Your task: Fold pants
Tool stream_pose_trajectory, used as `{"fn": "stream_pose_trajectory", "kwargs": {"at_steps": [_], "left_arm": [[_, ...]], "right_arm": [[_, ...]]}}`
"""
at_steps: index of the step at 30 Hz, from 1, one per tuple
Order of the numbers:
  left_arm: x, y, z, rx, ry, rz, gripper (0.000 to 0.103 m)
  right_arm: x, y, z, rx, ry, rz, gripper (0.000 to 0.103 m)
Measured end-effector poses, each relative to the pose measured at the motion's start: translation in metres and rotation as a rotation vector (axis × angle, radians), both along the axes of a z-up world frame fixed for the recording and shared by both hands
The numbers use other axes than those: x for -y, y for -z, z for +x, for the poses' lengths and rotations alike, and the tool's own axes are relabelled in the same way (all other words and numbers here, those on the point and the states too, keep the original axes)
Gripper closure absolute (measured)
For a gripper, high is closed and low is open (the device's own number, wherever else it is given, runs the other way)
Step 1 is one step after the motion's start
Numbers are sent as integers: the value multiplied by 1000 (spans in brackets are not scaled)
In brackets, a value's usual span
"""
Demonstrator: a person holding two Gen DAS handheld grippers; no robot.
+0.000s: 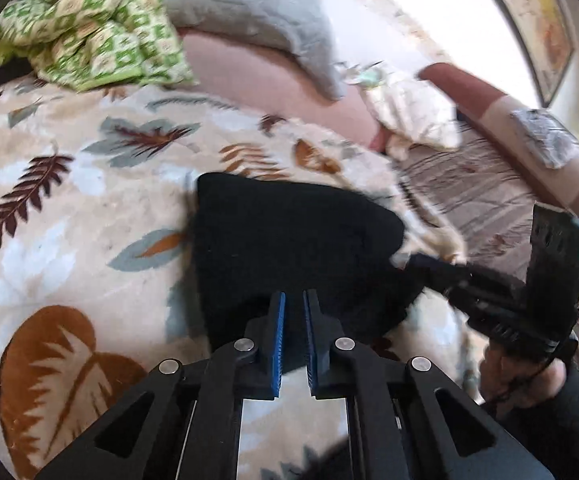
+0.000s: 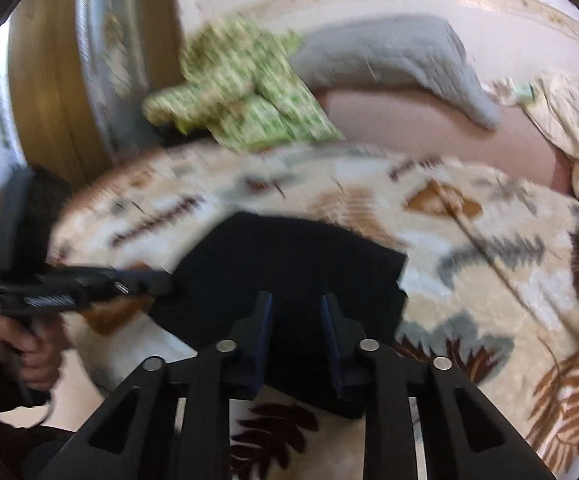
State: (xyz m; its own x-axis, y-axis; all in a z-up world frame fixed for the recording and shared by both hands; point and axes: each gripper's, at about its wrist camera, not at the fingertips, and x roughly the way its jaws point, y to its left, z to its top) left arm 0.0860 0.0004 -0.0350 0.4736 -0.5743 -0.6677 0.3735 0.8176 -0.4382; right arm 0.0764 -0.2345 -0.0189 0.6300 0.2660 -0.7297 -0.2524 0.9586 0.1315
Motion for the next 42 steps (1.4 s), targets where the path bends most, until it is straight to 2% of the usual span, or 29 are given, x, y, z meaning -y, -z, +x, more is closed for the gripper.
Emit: {"fn": "stream_pose_trajectory", "kwargs": {"at_steps": [1,2,3,6,9,11,13,14,16,18,20,21,22,23,24,29,32,33,35,37,38,40,42], "left_arm": [[4,6,1,-24,-2,11,99],[9,21,7,-80,5,32,100],[13,29,10,-98,1,32,100],[20,28,12,-83,-9,10,100],[19,14,13,-83,1,-15,101],[13,-7,19,-11,-4,-57,100],[10,-29,29,61,-25,-74,99],[12,-34,36,68,-36,-67,99],[22,-33,61,40,-51,-48,99],[33,-21,78,-13,-71,0,99],[47,6,98,-105,-97,91,99],[51,21,103,-144,-103,127,99],[53,31,104,-143,-107,128,99],[54,34,103,-124,-111,123,99],[54,33,102,-117,-115,118,99],[57,31,106,-118,-112,119,99],[52,6,91,-52,-99,98,98],[44,-5,78,-16,-93,82,95],[40,-31,48,66,-38,18,90],[41,-38,26,93,14,-6,88],[42,-36,18,94,36,3,87],[45,-18,12,48,51,49,87],[50,18,19,-85,45,127,88]], "right_arm": [[1,13,6,-71,27,-31,83],[3,37,14,-193,52,-67,83],[5,42,14,-209,60,-68,83],[9,41,14,-212,60,-51,83],[17,40,13,-223,79,4,83],[21,33,15,-209,83,49,80],[27,18,14,-124,96,92,80],[29,10,13,-70,106,111,80],[32,-6,16,49,135,133,80],[32,-11,26,118,144,141,80],[29,0,44,87,149,121,82],[28,15,58,16,165,85,80],[28,33,68,-74,170,66,80],[29,56,76,-183,175,64,81],[32,61,76,-158,190,97,81],[33,71,79,-173,170,139,78],[31,64,73,-172,158,187,66],[31,58,69,-154,158,185,66],[36,27,52,-39,161,181,65],[34,-3,22,76,122,168,66],[32,-10,12,94,102,161,66],[24,-8,2,28,65,144,69],[12,17,4,-116,38,61,68]]}}
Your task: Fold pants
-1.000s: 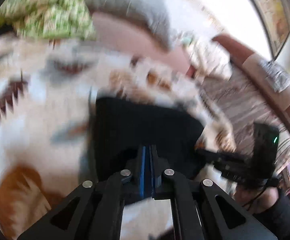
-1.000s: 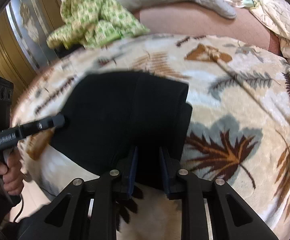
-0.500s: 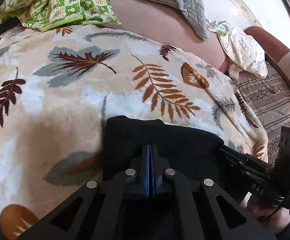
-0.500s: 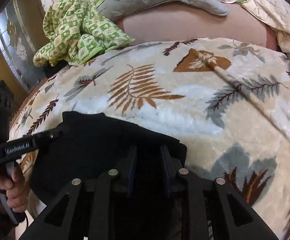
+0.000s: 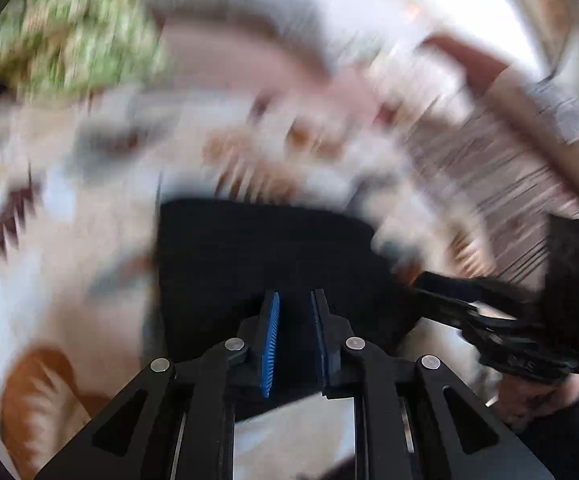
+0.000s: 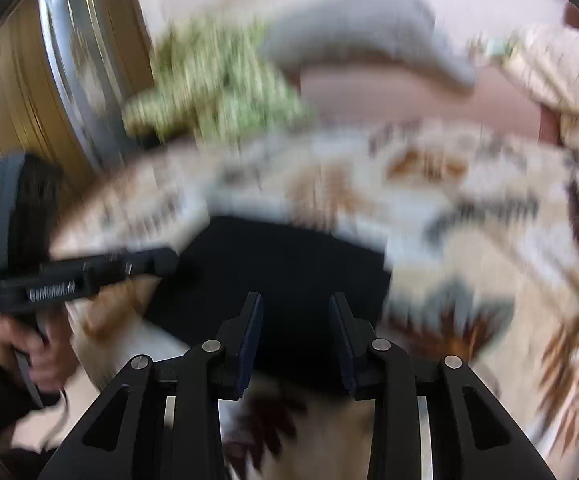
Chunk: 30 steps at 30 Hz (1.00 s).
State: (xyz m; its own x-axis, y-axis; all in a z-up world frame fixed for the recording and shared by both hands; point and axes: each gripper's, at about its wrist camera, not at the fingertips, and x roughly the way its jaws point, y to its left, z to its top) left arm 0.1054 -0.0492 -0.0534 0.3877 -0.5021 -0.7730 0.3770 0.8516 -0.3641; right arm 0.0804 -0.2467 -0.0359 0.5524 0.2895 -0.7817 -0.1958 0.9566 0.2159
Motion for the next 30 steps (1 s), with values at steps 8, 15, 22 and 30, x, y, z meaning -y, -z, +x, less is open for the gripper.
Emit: {"fn": "stream_pose_trajectory", "kwargs": {"at_steps": [8,15,22,30], "left_arm": [[-22,-23,2,28,-68,-109,83],[-69,-3,7,-49,-232,-244,62],[-89,46,30,-203,-287,-425,55],[-73,28,41,-131,-232,-321,78]], "right_arm": [[11,11,1,-64,-10,40,63],[52,14,13,-56,151,291,27],[61,64,45,-196,171,453,29],[69,57,38,-184,161,508,74]]}}
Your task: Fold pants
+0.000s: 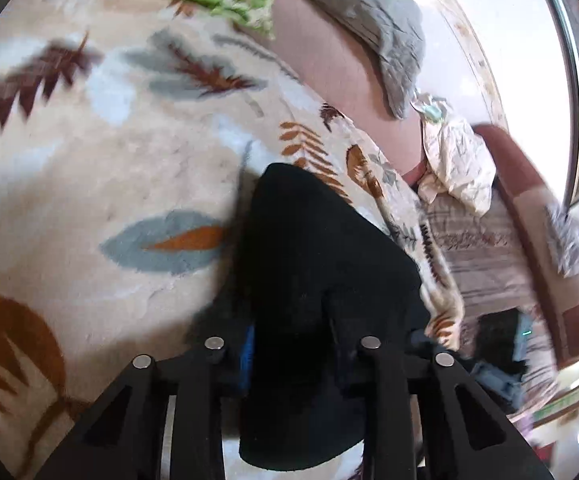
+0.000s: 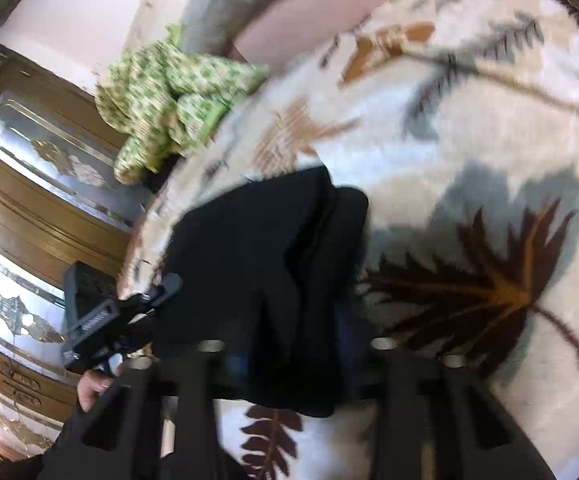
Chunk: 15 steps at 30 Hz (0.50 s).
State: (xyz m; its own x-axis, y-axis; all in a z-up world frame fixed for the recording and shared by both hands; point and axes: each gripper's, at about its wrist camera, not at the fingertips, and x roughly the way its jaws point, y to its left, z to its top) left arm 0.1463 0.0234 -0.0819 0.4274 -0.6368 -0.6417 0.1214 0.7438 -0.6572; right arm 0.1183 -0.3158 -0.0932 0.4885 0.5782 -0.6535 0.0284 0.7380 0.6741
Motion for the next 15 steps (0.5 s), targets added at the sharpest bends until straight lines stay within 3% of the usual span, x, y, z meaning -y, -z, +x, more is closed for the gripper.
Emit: {"fn": "stream_pose_trajectory", "kwargs": {"at_steps": [3,7,9,12,15], "left_arm": [[19,-24,4,58,49,27,78],[54,-41,21,93,95,31,77],[73,-34,32,96,114,76,75],[96,2,47,-13,102,176,61],[93,-2,41,38,74,157,57]], "right_arm": [[7,-23,-10,93,16,-78,75],[38,-38,-14,155,115,-71,75],[52,-34,-12,139,154,-71,73],[58,-9,-3,15,188,-180,66],[55,-12,-5,16,196,-234,62]]}}
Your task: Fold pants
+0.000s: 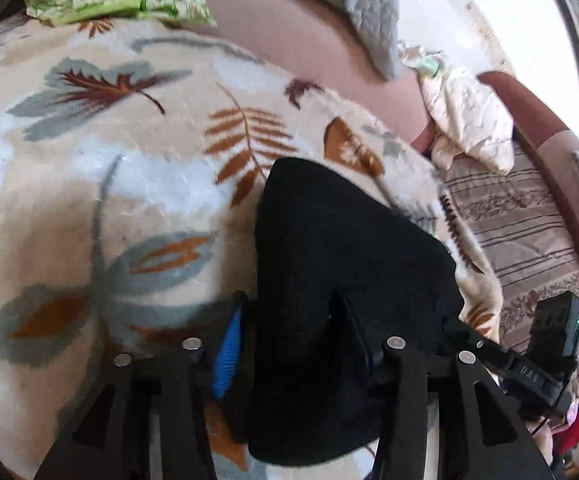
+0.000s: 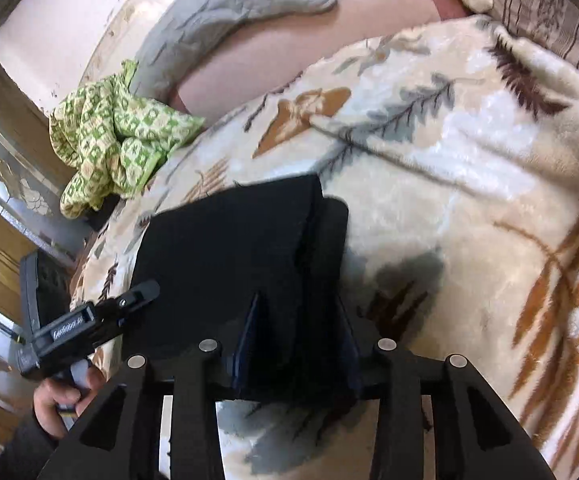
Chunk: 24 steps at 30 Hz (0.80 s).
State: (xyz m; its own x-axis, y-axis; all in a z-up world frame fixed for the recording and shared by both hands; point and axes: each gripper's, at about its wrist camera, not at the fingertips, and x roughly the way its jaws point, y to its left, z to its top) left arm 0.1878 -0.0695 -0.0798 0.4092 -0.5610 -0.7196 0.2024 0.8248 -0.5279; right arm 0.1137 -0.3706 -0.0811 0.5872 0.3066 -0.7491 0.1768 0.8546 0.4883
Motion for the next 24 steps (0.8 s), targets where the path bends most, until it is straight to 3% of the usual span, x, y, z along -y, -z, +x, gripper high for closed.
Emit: {"fn": "stream_pose_trajectory", "kwargs": {"at_steps": [3,6,9,11,13,14,15,16,17,22,24], "left_arm": [[-6,-14,-13,58,11,49,57],[-9,-39,-45,170,36,106,54],[0,-59,-75,281,72,183,51],[10,-68,-94,336,140,185,52],[25,-62,-103,315,237,187,57],[28,-55,-102,282,256,220,70],[33,-39,-97,221,267,272,83],[36,-22,-91,153,279,309,84],[34,-20,-91,164,277,288,84],[34,-31,-101,183,292,300,84],[31,-38,-100,192,283,277,80]], "right_arm": [[3,-25,-17,76,59,-48,61],[2,-47,-38,145,95,-111,57],[-16,-67,-52,219,60,-213,56],[-37,-76,-49,264,-2,-299,58],[-61,-72,-41,252,-116,-299,64],[-65,-66,-37,221,-136,-293,76],[-70,-50,-29,133,-168,-293,86],[-73,-33,-21,35,-191,-300,87],[-74,-12,-15,-67,-213,-290,86],[-65,-20,-18,-41,-186,-223,87],[-63,-30,-20,12,-173,-225,84]]}}
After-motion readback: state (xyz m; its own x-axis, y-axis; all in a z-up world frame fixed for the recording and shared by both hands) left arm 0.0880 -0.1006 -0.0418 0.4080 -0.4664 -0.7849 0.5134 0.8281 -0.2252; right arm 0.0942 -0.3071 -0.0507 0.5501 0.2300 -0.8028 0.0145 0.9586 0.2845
